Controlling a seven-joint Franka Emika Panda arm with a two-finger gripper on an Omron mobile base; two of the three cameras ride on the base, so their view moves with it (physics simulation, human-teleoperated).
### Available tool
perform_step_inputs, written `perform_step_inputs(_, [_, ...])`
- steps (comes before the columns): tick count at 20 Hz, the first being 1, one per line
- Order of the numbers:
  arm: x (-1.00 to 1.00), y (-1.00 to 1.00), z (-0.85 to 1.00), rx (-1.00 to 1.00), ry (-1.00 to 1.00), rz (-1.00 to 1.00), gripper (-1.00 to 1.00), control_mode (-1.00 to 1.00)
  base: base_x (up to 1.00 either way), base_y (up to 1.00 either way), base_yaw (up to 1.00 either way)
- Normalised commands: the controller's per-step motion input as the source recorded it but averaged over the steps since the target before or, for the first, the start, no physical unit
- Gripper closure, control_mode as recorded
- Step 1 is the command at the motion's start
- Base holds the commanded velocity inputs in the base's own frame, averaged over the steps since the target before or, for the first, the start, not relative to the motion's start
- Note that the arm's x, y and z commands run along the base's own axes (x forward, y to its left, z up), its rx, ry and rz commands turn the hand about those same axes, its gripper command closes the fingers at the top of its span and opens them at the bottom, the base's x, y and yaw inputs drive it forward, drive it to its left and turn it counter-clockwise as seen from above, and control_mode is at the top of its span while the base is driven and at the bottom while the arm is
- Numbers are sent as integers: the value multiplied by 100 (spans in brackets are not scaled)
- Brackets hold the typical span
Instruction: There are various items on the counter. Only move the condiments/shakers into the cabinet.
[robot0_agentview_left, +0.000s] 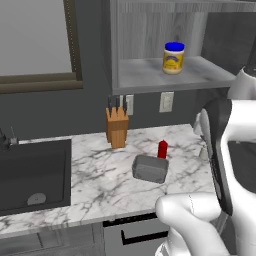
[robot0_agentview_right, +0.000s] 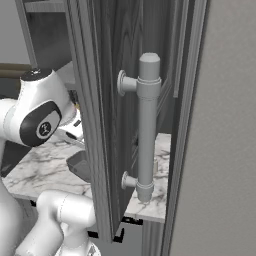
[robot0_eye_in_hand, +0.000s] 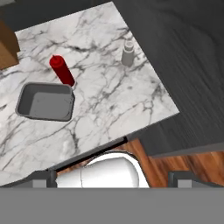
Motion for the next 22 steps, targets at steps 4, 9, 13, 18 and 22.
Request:
perform_step_inputs(4, [4,26,-32,1,-24,1,-100,-100,0,0,0])
perform_step_inputs(9, [29,12,-11,5,-13,4,-100,-100,0,0,0])
perform_step_inputs(13, [42,3,-11,0,-4,7,-100,-100,0,0,0])
perform_step_inputs(18, [30,3,-9,-1,0,5,-100,-100,0,0,0])
perform_step_inputs(22, [30,5,-35,-11,8,1,-100,-100,0,0,0])
